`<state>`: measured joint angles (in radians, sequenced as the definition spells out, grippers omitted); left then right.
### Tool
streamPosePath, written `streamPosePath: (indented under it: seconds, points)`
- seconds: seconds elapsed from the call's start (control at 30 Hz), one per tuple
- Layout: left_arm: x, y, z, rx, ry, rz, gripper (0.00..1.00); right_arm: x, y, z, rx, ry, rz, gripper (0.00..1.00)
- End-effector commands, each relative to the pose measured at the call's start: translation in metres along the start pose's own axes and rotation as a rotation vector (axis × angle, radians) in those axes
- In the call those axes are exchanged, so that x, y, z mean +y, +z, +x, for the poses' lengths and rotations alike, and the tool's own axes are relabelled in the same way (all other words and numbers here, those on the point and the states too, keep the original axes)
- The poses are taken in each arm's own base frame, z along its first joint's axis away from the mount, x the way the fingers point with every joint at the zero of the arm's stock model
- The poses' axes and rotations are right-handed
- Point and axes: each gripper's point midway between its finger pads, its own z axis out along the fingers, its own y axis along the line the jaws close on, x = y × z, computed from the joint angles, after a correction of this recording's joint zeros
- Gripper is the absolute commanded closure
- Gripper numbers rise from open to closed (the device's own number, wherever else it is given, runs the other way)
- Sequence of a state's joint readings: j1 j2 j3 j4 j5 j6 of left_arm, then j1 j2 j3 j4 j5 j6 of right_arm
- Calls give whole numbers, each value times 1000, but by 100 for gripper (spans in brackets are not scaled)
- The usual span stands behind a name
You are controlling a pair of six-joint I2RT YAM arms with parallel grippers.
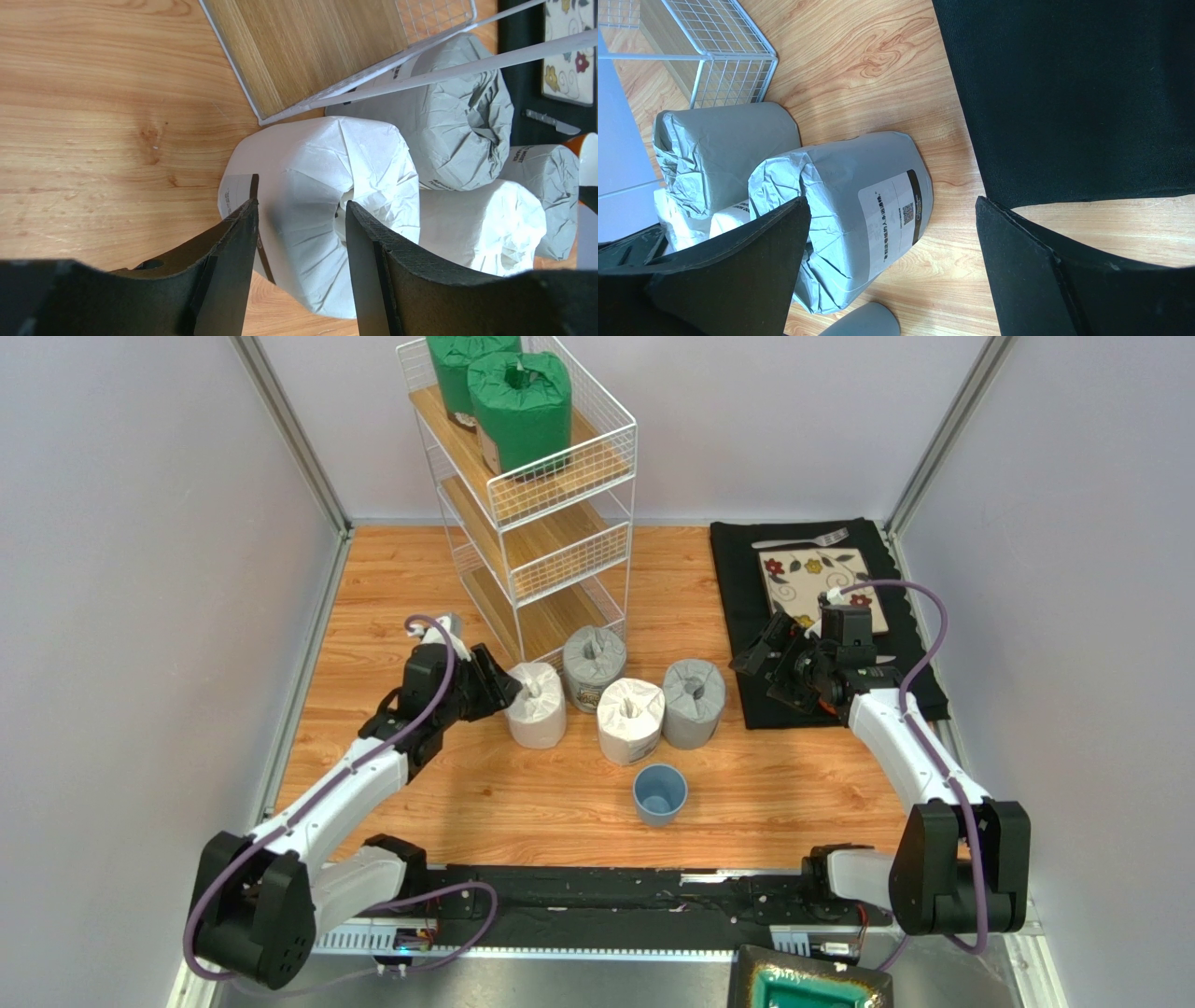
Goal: Place and organize the paper towels onto the shelf
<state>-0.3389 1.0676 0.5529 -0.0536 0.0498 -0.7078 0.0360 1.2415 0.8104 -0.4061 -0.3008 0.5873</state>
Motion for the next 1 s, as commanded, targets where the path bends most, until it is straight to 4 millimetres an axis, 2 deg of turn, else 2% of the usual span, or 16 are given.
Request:
streamPosePath:
  seconds: [0.0, 0.13, 0.27, 0.43, 0.6, 0.73, 0.97]
  points:
    - [-1, -19, -26, -97, 45, -37, 43, 7, 1, -7, -16, -3, -28, 9]
    - [3, -39, -44, -180, 71, -80, 43, 7, 1, -6, -13, -3, -32, 9]
    - [1, -44, -46, -182, 86, -71, 39, 7, 2, -6, -11, 1, -35, 9]
    - [-8, -37, -36, -149, 83, -3, 25, 6, 2, -3, -8, 4, -34, 9]
    - [-20, -22, -22, -74, 90, 79, 18, 6, 0, -3, -13, 0, -34, 9]
    - [-25, -14, -14, -34, 87, 111, 17, 6, -1, -3, -15, -2, -31, 9]
    - [-19, -6, -7, -5, 88, 92, 19, 4, 0, -3, -17, -3, -24, 9]
